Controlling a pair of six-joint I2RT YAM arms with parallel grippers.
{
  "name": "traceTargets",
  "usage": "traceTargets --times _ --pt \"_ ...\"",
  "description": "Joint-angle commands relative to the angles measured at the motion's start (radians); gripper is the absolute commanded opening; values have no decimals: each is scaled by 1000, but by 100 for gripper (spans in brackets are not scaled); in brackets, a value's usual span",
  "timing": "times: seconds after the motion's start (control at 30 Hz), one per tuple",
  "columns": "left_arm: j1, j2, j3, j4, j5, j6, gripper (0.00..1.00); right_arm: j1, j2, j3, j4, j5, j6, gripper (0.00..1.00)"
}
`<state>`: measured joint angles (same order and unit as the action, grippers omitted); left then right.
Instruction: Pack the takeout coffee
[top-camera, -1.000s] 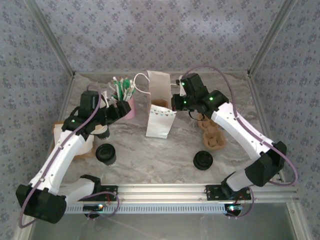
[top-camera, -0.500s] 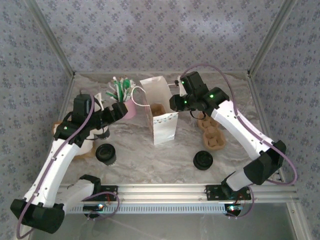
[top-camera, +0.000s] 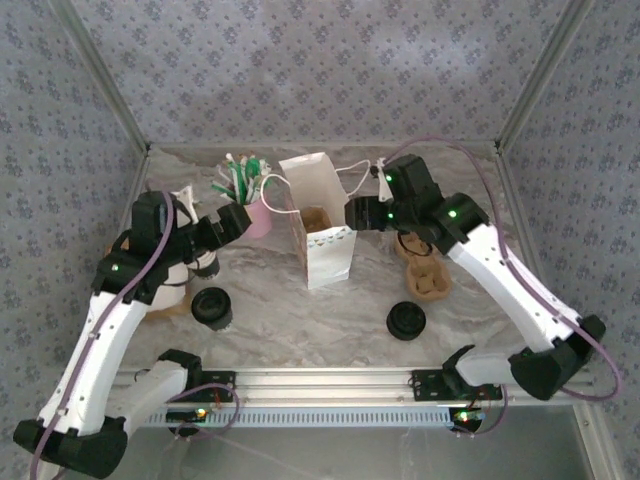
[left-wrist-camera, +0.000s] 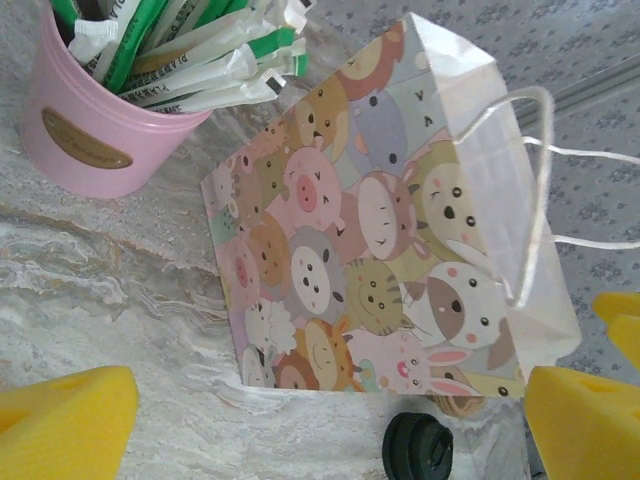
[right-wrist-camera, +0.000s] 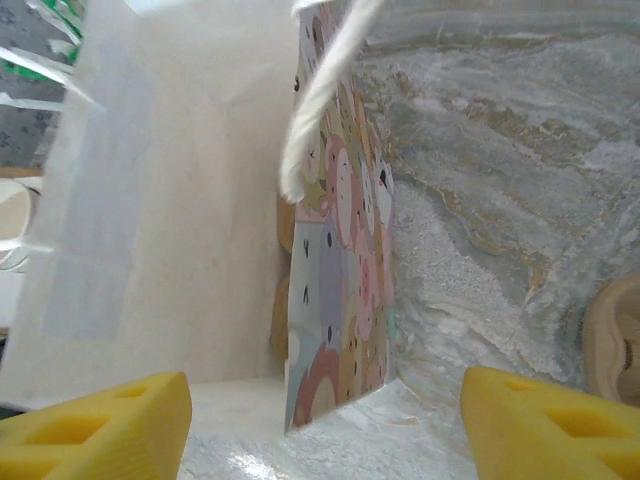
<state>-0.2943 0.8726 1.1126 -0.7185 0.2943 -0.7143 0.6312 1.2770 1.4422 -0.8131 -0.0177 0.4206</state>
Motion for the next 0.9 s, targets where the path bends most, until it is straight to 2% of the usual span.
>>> traceTargets --times 0.0,0.13,0.27,0.43,0.57,0.67,0.87 --pt "1 -42 35 -41 -26 22 100 31 -66 -31 -35 45 20 76" --pt "1 -105 41 -71 -79 32 99 120 -117 -60 -59 81 33 83" --pt "1 -167 47 -111 -133 46 100 261 -128 -57 -79 131 43 87" --pt "1 -220 52 -152 -186 63 100 430 -88 -18 -75 167 42 90" --pt "1 -224 62 -188 -200 79 99 538 -3 44 -64 176 5 97" --pt "1 -245 66 -197 -211 80 100 585 88 97 -56 159 -24 100" --pt "1 -325 82 -217 -267 106 100 604 272 215 -5 22 -63 100"
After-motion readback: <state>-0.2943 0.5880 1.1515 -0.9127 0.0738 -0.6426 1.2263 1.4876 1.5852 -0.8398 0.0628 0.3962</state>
